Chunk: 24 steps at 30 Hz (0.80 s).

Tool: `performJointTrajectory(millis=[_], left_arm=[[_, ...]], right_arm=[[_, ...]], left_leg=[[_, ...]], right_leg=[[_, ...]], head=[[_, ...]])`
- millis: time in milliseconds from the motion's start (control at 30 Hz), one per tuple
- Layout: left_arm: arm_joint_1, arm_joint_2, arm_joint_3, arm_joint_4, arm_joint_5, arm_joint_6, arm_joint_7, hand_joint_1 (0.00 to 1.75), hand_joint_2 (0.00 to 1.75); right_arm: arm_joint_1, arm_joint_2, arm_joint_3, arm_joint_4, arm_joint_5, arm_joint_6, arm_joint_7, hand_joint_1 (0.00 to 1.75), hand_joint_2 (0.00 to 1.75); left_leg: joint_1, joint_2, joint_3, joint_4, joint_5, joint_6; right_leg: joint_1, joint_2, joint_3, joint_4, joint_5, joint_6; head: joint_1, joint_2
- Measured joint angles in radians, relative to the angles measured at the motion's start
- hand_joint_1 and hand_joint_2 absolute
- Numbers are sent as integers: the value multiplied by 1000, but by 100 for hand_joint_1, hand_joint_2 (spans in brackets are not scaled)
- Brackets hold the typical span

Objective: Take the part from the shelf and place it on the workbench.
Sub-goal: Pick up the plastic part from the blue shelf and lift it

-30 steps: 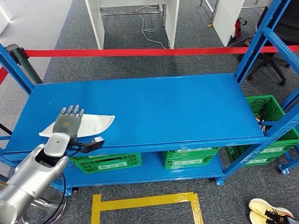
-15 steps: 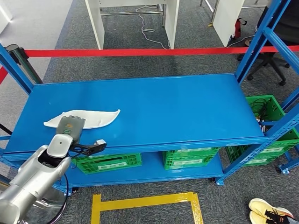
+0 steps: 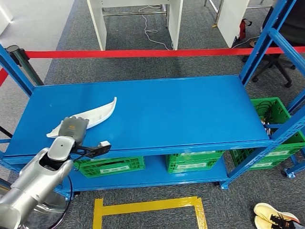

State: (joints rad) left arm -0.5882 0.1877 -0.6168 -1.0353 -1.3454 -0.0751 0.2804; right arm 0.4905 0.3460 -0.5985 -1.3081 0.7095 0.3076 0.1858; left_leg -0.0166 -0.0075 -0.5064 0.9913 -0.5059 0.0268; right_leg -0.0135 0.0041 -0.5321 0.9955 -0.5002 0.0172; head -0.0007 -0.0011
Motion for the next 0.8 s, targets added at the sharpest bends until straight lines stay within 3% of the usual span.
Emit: performJointTrajectory(millis=[800], left_arm=[[0,0,0,0,12,16,-11,175,175]], right_arm=[[0,0,1,0,-1,0,0,0,175]], left_leg=[[0,0,0,0,0,0]], right_leg=[[0,0,0,0,0,0]], head=[[0,0]])
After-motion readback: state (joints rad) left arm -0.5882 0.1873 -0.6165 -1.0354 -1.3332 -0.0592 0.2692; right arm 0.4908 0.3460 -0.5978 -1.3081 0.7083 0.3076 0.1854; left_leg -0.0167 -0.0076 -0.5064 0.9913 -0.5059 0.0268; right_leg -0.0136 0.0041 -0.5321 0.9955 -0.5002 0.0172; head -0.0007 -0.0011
